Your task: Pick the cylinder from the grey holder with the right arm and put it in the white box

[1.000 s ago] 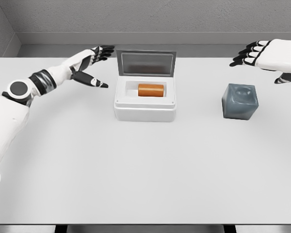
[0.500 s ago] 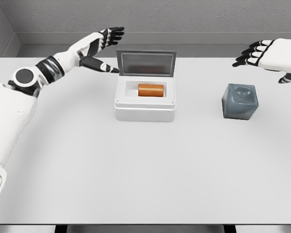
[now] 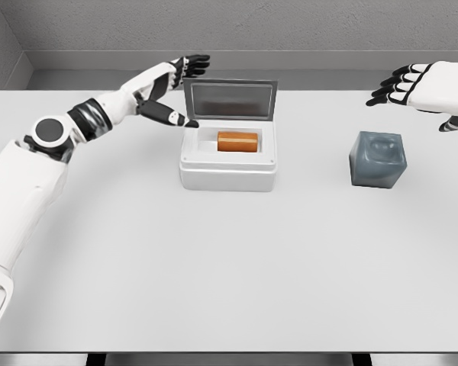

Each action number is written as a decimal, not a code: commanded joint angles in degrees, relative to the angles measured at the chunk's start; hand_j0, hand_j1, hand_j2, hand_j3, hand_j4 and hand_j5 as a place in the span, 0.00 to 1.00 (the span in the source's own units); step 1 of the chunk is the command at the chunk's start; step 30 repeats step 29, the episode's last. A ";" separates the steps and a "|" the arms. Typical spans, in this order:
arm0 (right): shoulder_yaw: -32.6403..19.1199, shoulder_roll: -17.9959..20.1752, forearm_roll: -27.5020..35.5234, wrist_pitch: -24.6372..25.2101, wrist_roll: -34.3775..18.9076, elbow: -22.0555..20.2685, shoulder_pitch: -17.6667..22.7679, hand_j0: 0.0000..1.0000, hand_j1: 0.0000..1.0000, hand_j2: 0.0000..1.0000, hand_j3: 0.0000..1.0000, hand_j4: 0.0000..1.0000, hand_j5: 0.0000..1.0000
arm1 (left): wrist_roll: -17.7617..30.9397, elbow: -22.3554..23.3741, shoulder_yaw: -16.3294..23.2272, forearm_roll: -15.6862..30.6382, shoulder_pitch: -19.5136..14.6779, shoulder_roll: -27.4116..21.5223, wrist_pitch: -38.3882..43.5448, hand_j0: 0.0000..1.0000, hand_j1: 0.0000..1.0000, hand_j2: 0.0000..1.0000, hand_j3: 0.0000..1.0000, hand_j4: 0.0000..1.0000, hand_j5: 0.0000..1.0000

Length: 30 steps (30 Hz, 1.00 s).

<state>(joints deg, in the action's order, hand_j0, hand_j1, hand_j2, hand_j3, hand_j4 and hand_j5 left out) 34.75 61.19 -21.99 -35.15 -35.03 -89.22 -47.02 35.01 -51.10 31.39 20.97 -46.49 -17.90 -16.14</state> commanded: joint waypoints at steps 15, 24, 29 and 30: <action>-0.38 2.10 0.19 0.15 0.03 -0.78 0.35 1.00 1.00 1.00 1.00 1.00 1.00 | -0.01 -15.43 0.34 10.49 5.36 -10.49 0.41 1.00 1.00 1.00 1.00 1.00 1.00; -0.29 2.18 0.19 0.15 0.03 -0.78 0.53 1.00 1.00 1.00 1.00 1.00 1.00 | -0.01 0.38 0.34 9.71 5.63 -14.10 -10.92 1.00 1.00 1.00 1.00 1.00 1.00; -0.29 2.18 0.19 0.15 0.03 -0.78 0.61 1.00 1.00 1.00 1.00 1.00 1.00 | -0.01 2.76 0.34 8.56 6.33 -14.18 -14.09 1.00 1.00 1.00 1.00 1.00 1.00; -0.29 2.18 0.19 0.15 0.03 -0.78 0.61 1.00 1.00 1.00 1.00 1.00 1.00 | -0.01 2.76 0.34 8.56 6.33 -14.18 -14.09 1.00 1.00 1.00 1.00 1.00 1.00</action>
